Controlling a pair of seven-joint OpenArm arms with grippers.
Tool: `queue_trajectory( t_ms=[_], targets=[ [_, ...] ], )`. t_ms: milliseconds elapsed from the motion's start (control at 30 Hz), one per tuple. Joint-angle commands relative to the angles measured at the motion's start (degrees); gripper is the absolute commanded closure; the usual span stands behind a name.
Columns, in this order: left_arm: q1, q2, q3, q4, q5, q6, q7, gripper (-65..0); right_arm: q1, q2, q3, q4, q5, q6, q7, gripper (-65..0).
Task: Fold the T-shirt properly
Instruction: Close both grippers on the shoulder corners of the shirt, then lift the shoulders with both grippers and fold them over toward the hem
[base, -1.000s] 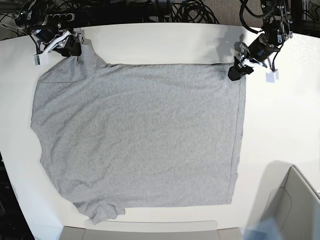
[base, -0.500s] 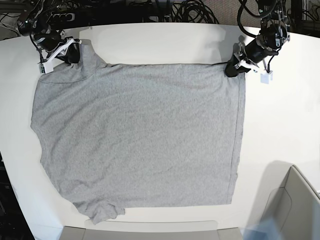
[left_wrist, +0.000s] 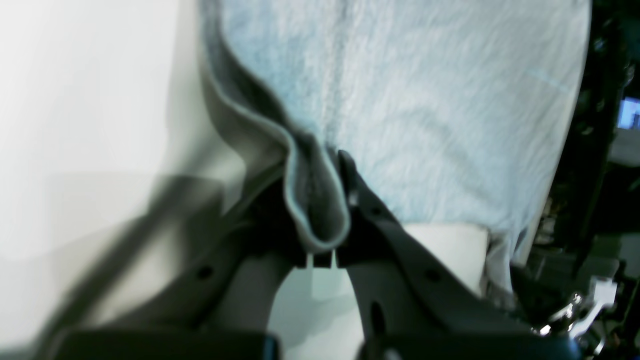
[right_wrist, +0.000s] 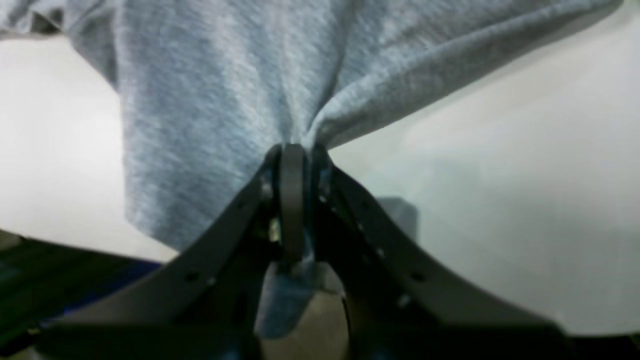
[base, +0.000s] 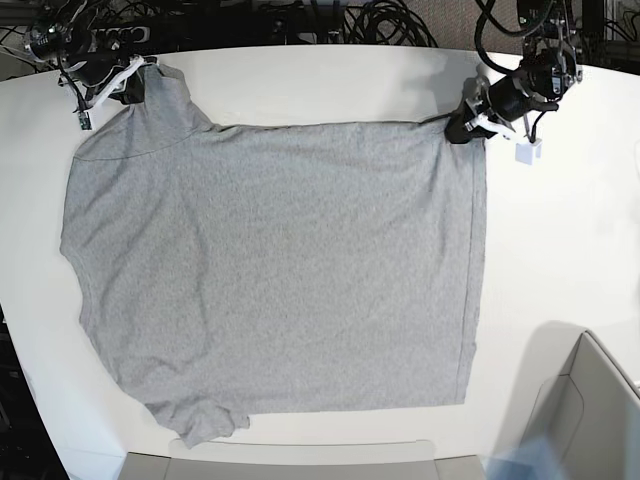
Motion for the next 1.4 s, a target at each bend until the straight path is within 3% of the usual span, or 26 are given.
queue_trajectory(
  t_ms=[0, 167, 333, 633, 833, 1000, 1200, 1367],
  targets=[
    [0.11, -0.67, -0.37, 1.62, -0.03, -0.16, 0.33, 0.0, -0.86, 0.66, 0.24, 0.88, -1.31, 0.6, -1.21, 0.0],
    [3.36, -0.41, -4.5, 1.97, -0.03, -0.16, 0.33, 0.0, -3.06, 0.66, 0.86, 1.05, -1.4, 0.6, -1.03, 0.0],
    [6.62, -0.67, -9.07, 2.06, -0.12, -0.16, 0.85, 0.0, -5.52, 0.66, 3.58, 2.55, -1.49, 0.6, 2.48, 0.0],
    [11.36, -0.41, -12.77, 14.28, 0.41, 0.19, 0.85, 0.0, -8.07, 1.54, 3.67, 9.67, -1.58, 0.6, 4.33, 0.0],
    [11.1, -0.49, -12.41, 16.22, 0.5, 0.9, 0.94, 0.0, -7.63, 1.72, 3.67, 13.27, -1.67, 0.6, 4.33, 0.0],
    [8.2, -0.49, -11.36, 16.22, 0.5, 11.71, 0.94, 0.0, -5.25, 1.89, 3.67, 13.89, -3.25, 0.6, 4.15, 0.0],
    [4.16, -0.67, -6.0, 16.3, 0.5, 20.24, 0.94, 0.0, 0.2, 2.07, 3.14, 14.06, -9.58, 0.6, 4.15, 0.0],
    [2.31, -0.67, -1.95, 20.35, 0.5, 30.87, 0.94, 0.0, 2.92, 3.92, 1.91, 14.06, -9.93, 0.6, 4.07, 0.0]
  ],
)
